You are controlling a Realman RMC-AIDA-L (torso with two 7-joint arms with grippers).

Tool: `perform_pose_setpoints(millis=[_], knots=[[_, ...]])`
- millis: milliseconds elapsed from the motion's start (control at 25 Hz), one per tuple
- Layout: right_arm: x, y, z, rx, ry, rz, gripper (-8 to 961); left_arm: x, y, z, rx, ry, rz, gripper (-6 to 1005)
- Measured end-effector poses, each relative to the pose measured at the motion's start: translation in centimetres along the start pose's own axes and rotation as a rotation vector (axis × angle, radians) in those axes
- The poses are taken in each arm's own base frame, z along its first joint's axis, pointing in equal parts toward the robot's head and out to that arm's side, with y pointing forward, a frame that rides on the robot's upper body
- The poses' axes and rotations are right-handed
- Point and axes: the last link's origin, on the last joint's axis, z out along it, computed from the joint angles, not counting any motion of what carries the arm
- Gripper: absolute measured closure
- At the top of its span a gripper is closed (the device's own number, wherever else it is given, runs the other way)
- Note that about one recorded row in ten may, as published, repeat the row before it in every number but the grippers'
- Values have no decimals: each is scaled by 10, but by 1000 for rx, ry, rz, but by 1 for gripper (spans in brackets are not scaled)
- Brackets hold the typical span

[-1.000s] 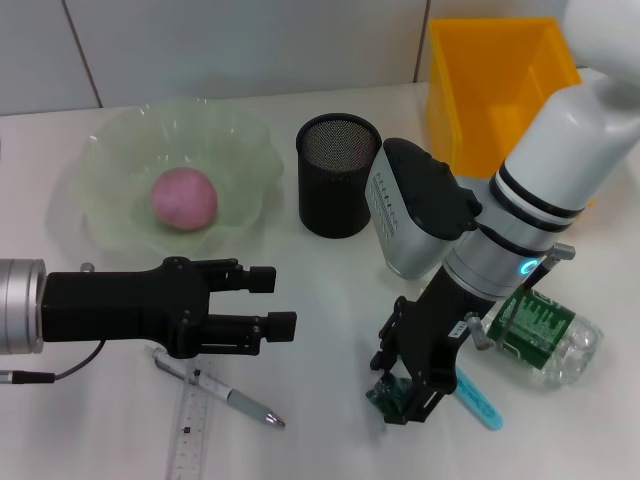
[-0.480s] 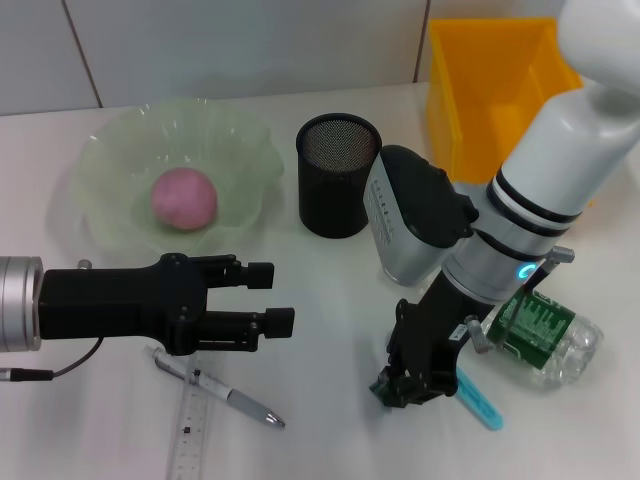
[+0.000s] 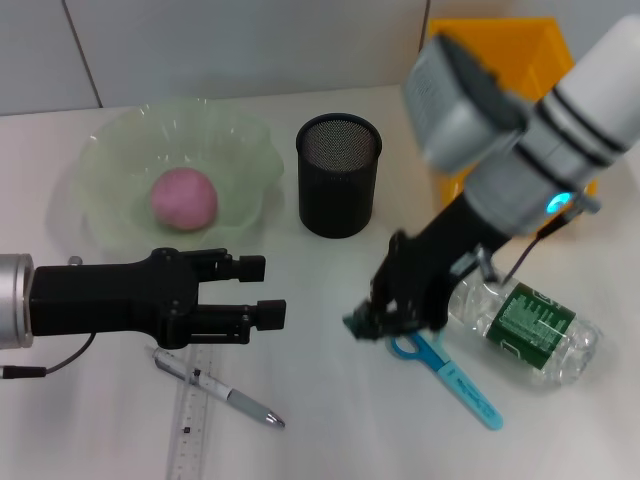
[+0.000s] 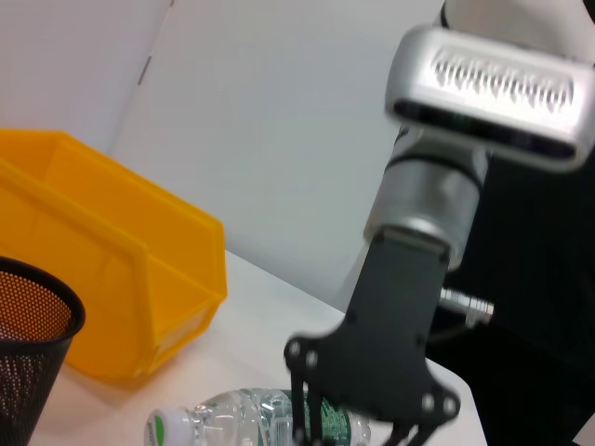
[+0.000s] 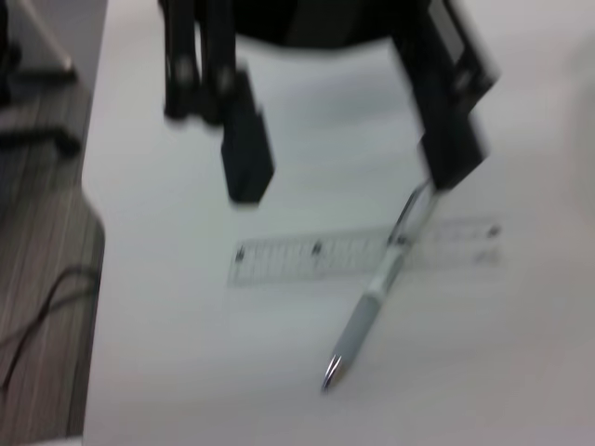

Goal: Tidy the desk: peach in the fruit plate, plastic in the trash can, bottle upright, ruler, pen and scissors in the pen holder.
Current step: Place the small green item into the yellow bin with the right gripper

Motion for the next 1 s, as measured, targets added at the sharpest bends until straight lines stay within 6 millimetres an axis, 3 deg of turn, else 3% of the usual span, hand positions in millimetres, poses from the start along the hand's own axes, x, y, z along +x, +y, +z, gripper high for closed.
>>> perform_pose_setpoints(millis=[120,280,320,440,600,720,1000], knots=[[2,-2,-26,52,-86,34,804,0,0,-1,-1,0,3,214],[9,-7,-45,123,-150,80,806,0,0,-1,-2,0,2,214],[16,-10,-60,177,-205,123,806,0,1,-1,-3,0,2,214],[23,-14,-75,225,-266,171,807,0,1,-1,-3,-1,2,214],[43,-27,-115,358,-428,318,807,-1,1,-1,-4,-1,1,214],[57,-37,-133,480,-481,393,807,-1,1,-1,-6,-2,1,214],[81,-55,-154,725,-505,520,807,-1,1,0,-9,-1,11,214]])
